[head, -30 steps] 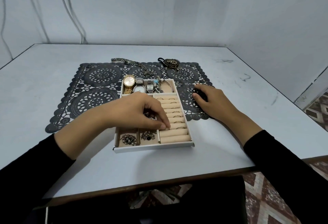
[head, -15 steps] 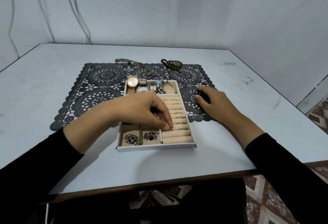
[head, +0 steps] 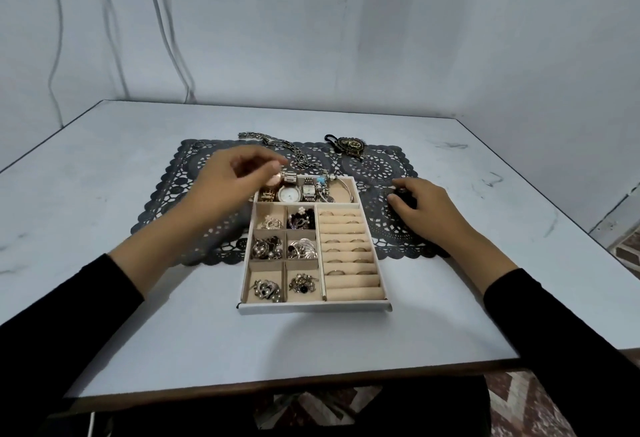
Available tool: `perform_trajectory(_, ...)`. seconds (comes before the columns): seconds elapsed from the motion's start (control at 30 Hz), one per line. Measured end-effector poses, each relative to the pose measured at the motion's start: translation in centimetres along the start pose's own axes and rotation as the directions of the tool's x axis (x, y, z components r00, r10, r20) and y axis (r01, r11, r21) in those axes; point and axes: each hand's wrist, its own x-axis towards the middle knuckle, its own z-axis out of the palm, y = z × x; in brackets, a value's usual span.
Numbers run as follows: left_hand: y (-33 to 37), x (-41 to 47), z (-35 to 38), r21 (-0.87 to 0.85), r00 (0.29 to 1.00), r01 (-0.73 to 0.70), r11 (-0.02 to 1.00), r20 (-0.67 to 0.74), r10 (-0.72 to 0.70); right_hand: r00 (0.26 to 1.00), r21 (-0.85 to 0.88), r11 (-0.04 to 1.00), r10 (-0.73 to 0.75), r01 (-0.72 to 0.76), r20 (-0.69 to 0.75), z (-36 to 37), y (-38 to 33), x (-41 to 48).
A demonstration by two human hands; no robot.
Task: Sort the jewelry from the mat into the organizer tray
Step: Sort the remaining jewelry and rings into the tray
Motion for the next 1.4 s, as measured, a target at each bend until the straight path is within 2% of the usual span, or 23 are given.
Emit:
perform_trajectory(0.07,-2.1,1.7,-1.1,0.133,0.995,0.007,0.991,-0.095,0.005,1.000,-0.007,1.000,-0.001,0.001,0.000,0.4,0.1,1.2)
perform_trajectory(0.13,-4.3,3.3,-2.0,0.350,0.995,0.017,0.937,-0.099,0.019,1.000,-0.014,1.000,-0.014,0.014,-0.001,0.8,0.1,2.3)
perform_trajectory(0.23,-6.8,5.4,-3.2,0.582,1.000,0.023,0.813,-0.008,-0.023,0.999,-0.016,0.999,-0.038,0.038,0.000,1.7,-0.1,4.3)
perform_trajectory(0.37,-8.2,7.3,-3.5,0.703,0.985,0.008,0.711,0.117,-0.126,0.998,-0.043,0.997,-0.061,0.062,0.021,3.0,-0.3,7.0)
perform_trajectory(0.5,-8.7,9.0,-3.1,0.753,0.968,-0.009,0.657,0.172,-0.183,0.997,-0.047,0.996,-0.071,0.072,0.029,3.8,-0.4,9.5)
perform_trajectory(0.67,-9.5,11.3,-2.3,0.771,0.949,-0.117,0.626,0.272,-0.158,0.997,-0.016,0.997,-0.078,0.078,0.019,4.9,-0.3,12.1)
perform_trajectory(0.9,-9.3,14.2,-0.2,0.715,0.906,-0.240,0.656,0.408,-0.113,0.993,0.041,0.992,-0.117,0.117,0.011,5.9,-0.4,14.5)
perform_trajectory(1.0,-9.1,15.4,1.0,0.691,0.885,-0.291,0.662,0.457,-0.088,0.991,0.118,0.985,-0.132,0.128,0.022,5.9,-0.6,14.8)
perform_trajectory(1.13,-8.9,17.0,2.9,0.650,0.861,-0.363,0.668,0.508,-0.027,0.996,0.271,0.959,-0.071,0.085,-0.060,5.6,-0.8,15.5)
perform_trajectory(1.23,-8.8,18.2,4.3,0.618,0.848,-0.400,0.676,0.529,0.019,0.993,0.255,0.965,-0.036,0.065,-0.116,5.6,-0.4,16.5)
perform_trajectory(1.4,-9.1,18.9,5.1,0.593,0.853,-0.394,0.702,0.520,0.040,0.998,0.201,0.978,-0.061,0.058,0.008,5.5,0.2,17.2)
